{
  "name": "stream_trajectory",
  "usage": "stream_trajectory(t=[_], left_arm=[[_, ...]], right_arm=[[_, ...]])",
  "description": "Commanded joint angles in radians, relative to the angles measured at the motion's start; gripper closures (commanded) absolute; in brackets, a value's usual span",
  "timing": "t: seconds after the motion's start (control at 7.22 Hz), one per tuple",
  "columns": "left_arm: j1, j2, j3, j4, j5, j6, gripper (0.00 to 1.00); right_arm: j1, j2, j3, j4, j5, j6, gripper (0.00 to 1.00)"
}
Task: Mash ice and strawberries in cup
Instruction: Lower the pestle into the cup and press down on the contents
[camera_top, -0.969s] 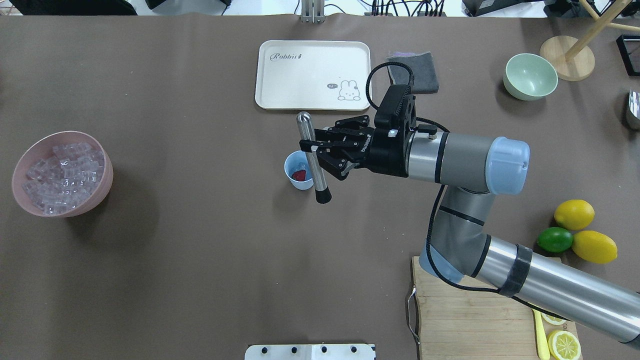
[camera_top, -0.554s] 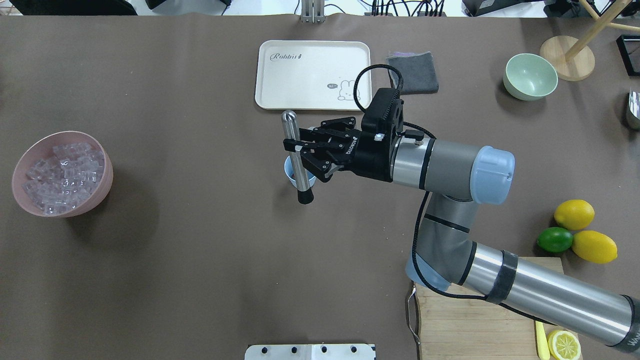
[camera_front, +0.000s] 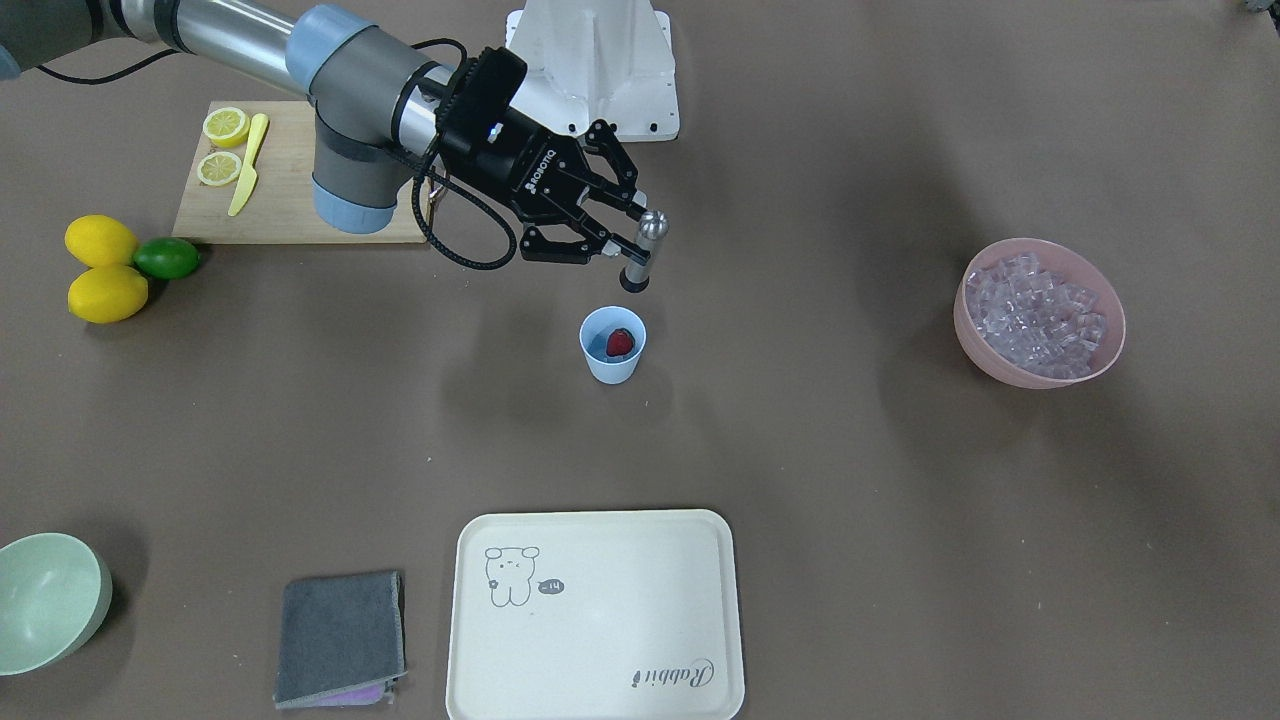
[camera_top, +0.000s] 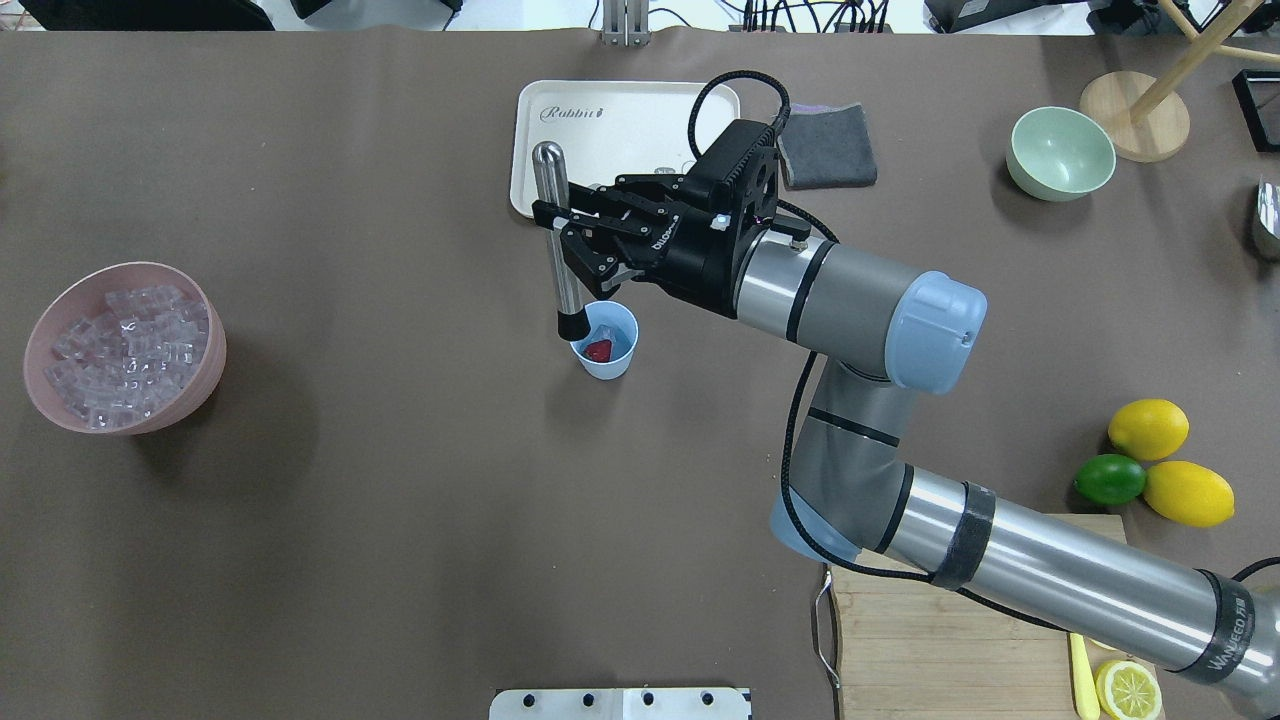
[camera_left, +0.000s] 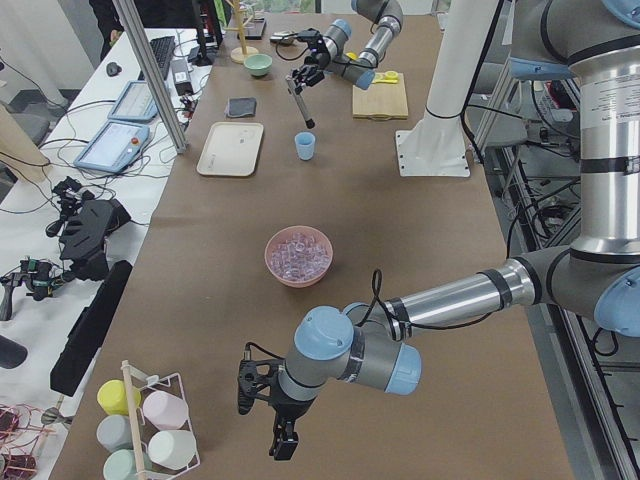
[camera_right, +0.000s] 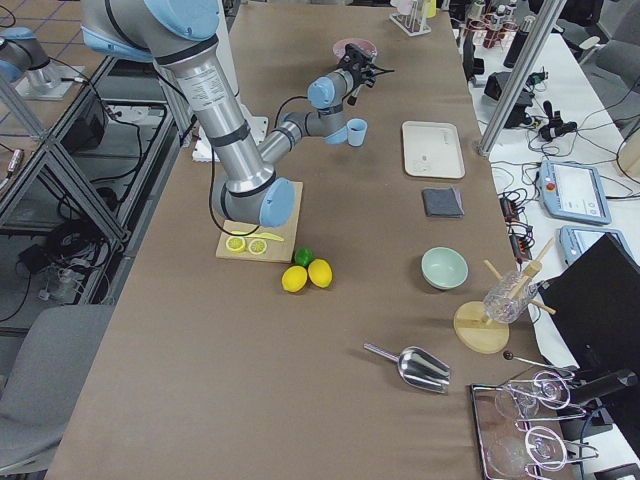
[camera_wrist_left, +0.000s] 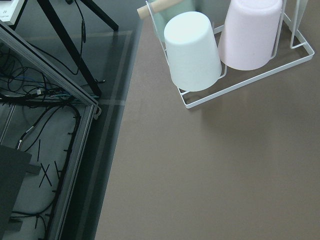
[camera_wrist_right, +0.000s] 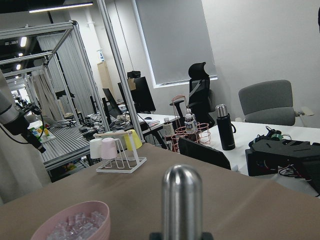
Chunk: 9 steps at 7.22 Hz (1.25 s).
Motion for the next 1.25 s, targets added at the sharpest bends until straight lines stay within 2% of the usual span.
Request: stream_trajectory(t=[0.0, 0.14, 0.42, 0.97, 1.11], left_arm=[[0.0, 0.006, 0.0, -0.001, 0.0, 0.0, 0.02], [-0.002, 0.007, 0.0, -0.001, 0.0, 0.0, 0.02], [0.0, 0.017, 0.0, -0.003, 0.0, 0.0, 0.02], [0.0, 0.018, 0.003, -0.001, 0.0, 0.0, 0.02], [0.0, 0.018, 0.004, -0.001, 0.0, 0.0, 0.02]], right_arm=[[0.011, -0.011, -0.015, -0.001, -0.024, -0.058, 1.0], [0.008, -0.01, -0.043, 0.008, -0.024, -0.061, 1.0], [-0.012, -0.011, -0.156, 0.121, -0.047, -0.072, 1.0], [-0.047, -0.002, -0.161, 0.134, -0.069, -0.072, 1.0], [-0.074, -0.004, -0.161, 0.133, -0.105, -0.072, 1.0]])
